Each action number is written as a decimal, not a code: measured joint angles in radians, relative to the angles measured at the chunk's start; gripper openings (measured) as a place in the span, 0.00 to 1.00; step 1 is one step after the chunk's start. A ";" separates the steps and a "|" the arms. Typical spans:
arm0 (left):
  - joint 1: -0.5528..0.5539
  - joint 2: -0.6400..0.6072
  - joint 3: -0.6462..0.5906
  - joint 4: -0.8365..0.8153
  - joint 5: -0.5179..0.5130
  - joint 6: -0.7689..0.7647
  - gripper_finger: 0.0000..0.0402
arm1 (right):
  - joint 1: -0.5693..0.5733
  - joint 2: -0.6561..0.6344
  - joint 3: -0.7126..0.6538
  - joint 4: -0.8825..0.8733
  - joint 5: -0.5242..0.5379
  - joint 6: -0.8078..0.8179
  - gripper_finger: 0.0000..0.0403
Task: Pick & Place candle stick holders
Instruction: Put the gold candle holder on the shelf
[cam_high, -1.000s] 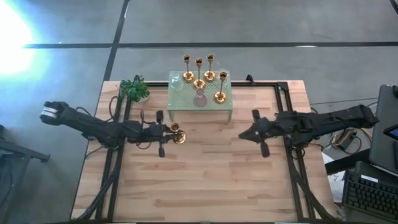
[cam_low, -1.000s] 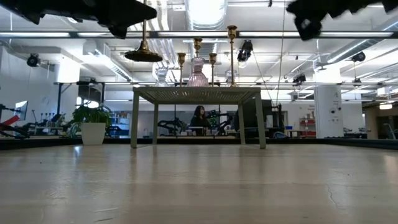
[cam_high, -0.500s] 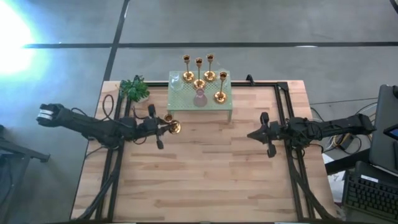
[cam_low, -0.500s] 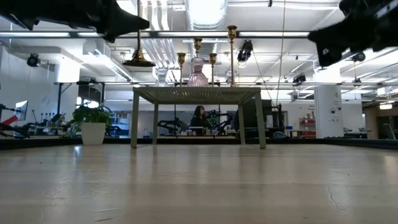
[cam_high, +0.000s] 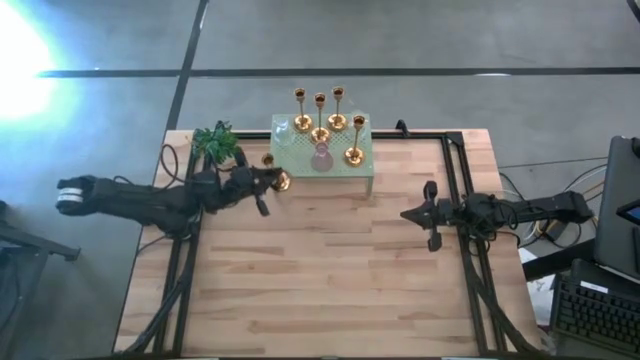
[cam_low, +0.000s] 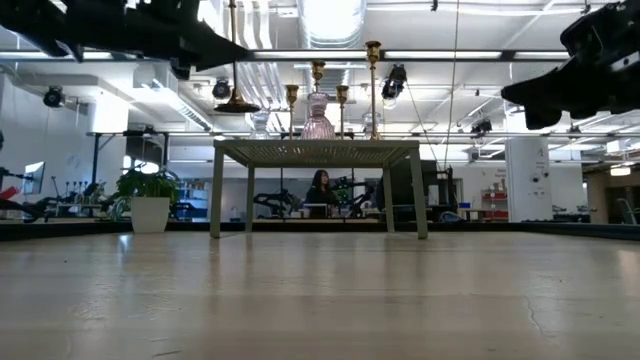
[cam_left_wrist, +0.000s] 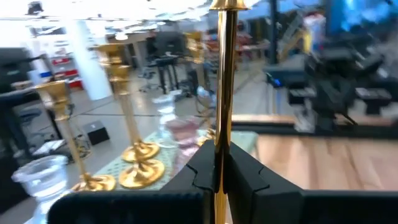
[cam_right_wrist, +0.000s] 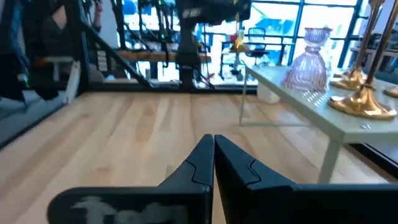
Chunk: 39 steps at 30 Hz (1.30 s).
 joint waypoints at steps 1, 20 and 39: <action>0.018 0.005 0.000 0.016 0.001 -0.018 0.05 | 0.000 -0.012 -0.001 -0.021 0.004 -0.008 0.02; 0.175 0.170 0.193 -0.117 0.050 -0.108 0.05 | -0.002 -0.051 -0.001 -0.102 0.089 -0.108 0.02; 0.244 0.280 0.222 -0.038 0.013 -0.164 0.05 | -0.002 -0.049 -0.001 -0.103 0.088 -0.089 0.02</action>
